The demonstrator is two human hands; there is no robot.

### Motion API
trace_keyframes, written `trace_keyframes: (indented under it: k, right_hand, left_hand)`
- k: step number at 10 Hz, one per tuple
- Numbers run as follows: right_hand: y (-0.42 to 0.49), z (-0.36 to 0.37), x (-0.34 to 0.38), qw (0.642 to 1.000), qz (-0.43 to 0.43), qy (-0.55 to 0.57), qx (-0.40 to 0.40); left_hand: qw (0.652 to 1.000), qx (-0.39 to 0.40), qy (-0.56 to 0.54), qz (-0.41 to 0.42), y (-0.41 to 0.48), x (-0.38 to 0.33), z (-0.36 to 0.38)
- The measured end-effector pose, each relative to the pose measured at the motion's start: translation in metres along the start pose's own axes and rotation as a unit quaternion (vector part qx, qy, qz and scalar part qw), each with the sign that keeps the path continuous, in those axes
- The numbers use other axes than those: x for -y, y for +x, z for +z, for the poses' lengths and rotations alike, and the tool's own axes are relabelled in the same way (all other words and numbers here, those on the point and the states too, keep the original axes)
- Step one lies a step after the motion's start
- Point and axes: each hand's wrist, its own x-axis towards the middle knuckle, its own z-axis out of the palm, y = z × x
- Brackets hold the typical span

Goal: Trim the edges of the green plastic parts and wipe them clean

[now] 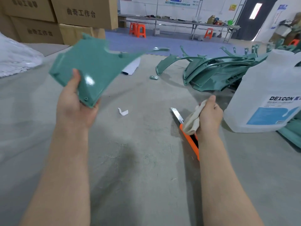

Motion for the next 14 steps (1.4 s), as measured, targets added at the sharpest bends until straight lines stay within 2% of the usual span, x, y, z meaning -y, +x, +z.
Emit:
trace_keyframes:
  k: [1,2,3,4,5,6,7,8,9,10,11,12,13,14]
  right_hand:
    - [-0.020,0.006,0.016,0.988,0.059,0.054,0.134]
    - [-0.053,0.024,0.030,0.963,0.038,0.043,0.263]
    - [-0.097,0.046,0.044,0.910,0.022,0.062,0.409]
    - [-0.155,0.081,0.057,0.852,-0.022,0.033,0.522]
    - [-0.221,0.122,0.067,0.808,-0.044,0.050,0.586]
    - [-0.293,0.157,0.067,0.757,-0.072,0.050,0.647]
    - [-0.371,0.178,0.053,0.680,-0.078,0.055,0.727]
    - [-0.448,0.186,0.029,0.593,-0.094,0.020,0.799]
    - [-0.514,0.185,-0.007,0.536,-0.101,-0.047,0.837]
    - [-0.560,0.178,-0.055,0.484,-0.106,-0.130,0.859]
    - [-0.575,0.168,-0.096,0.452,-0.171,-0.224,0.846]
    - [-0.572,0.169,-0.111,0.431,-0.182,-0.275,0.840]
    - [-0.556,0.177,-0.089,0.494,-0.137,-0.237,0.825]
    - [-0.529,0.191,-0.043,0.648,-0.007,-0.074,0.758]
  left_hand:
    - [0.999,0.005,-0.030,0.043,-0.002,0.000,0.006]
    - [0.995,0.016,-0.082,0.052,-0.008,-0.003,0.019]
    - [0.992,-0.011,-0.087,0.087,-0.019,-0.012,0.028]
    - [0.981,-0.054,-0.001,0.184,-0.041,-0.033,0.029]
    - [0.952,-0.120,0.058,0.275,-0.064,-0.076,0.008]
    - [0.903,-0.205,0.084,0.368,-0.093,-0.133,-0.032]
    - [0.845,-0.285,0.089,0.445,-0.134,-0.185,-0.082]
    - [0.789,-0.401,0.069,0.461,-0.179,-0.218,-0.134]
    - [0.740,-0.495,0.045,0.453,-0.223,-0.230,-0.184]
    - [0.711,-0.585,-0.028,0.389,-0.256,-0.227,-0.229]
    - [0.737,-0.611,-0.125,0.259,-0.276,-0.213,-0.266]
    - [0.794,-0.561,-0.166,0.166,-0.278,-0.201,-0.284]
    - [0.856,-0.493,-0.090,0.128,-0.251,-0.200,-0.270]
    - [0.893,-0.431,0.033,0.126,-0.210,-0.211,-0.235]
